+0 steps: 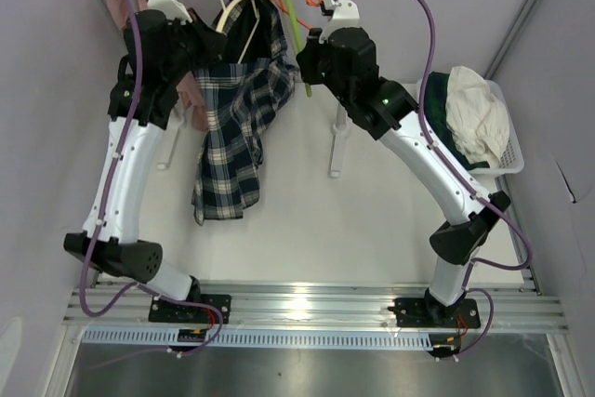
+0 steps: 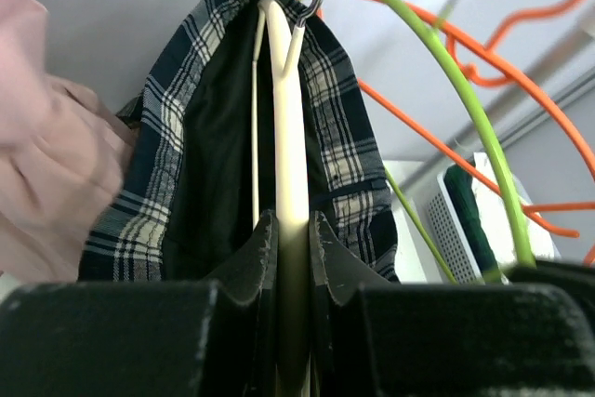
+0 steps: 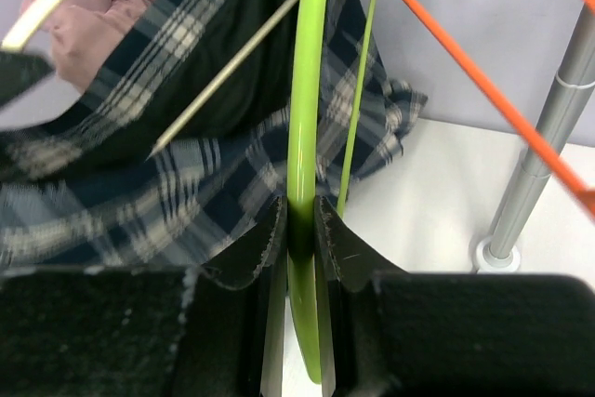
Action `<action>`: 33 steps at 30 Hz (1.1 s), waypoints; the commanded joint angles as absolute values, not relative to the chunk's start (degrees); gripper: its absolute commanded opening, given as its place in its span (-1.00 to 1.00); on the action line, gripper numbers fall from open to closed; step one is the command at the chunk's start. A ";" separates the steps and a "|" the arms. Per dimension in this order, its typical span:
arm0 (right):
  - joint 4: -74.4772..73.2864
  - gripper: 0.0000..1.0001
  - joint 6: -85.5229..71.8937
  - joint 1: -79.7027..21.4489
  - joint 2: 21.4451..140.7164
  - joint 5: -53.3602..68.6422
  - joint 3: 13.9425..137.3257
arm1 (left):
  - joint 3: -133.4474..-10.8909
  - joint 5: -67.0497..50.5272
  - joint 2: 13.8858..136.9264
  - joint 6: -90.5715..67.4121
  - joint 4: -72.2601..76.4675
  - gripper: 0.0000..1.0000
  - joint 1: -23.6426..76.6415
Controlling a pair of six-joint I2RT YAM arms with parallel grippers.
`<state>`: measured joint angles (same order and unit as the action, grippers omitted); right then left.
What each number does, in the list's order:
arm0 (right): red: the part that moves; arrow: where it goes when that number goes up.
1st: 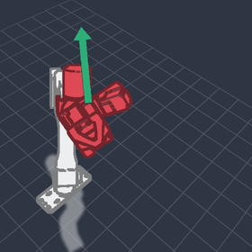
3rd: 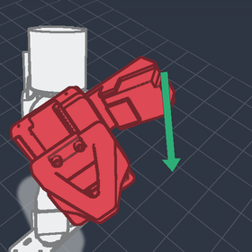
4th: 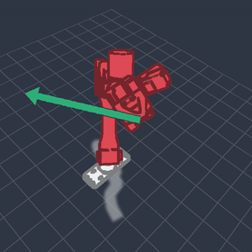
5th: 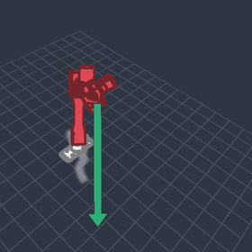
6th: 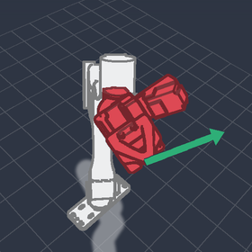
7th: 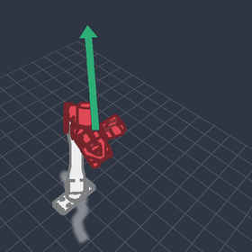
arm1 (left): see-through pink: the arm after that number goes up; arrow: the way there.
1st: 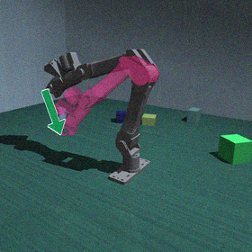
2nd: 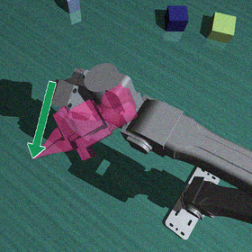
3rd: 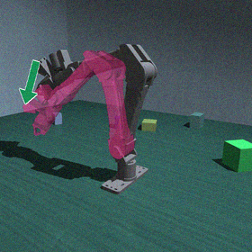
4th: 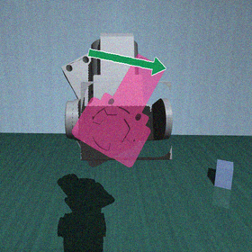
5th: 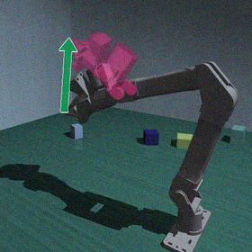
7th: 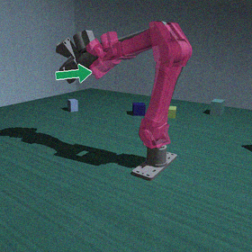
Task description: Place the skirt on the hanger
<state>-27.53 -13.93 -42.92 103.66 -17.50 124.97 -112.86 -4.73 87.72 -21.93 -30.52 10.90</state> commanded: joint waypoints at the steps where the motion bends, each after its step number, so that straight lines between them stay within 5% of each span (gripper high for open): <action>1: -25.84 -1.00 -14.24 -42.45 103.36 -17.23 125.77 | -111.46 5.77 78.85 -20.92 -19.95 -1.00 14.31; 9: -26.01 -1.00 -14.06 -41.84 103.36 -16.88 125.86 | -106.88 12.75 74.09 -20.39 -20.13 -1.00 17.31; 24: -26.02 -1.00 -14.41 -40.96 103.45 -16.17 124.98 | -120.49 18.36 82.17 -12.93 -25.13 -1.00 26.02; 33: -26.19 -1.00 -14.24 -40.87 103.80 -15.12 125.95 | -138.32 9.24 93.86 -15.11 -30.50 -1.00 13.47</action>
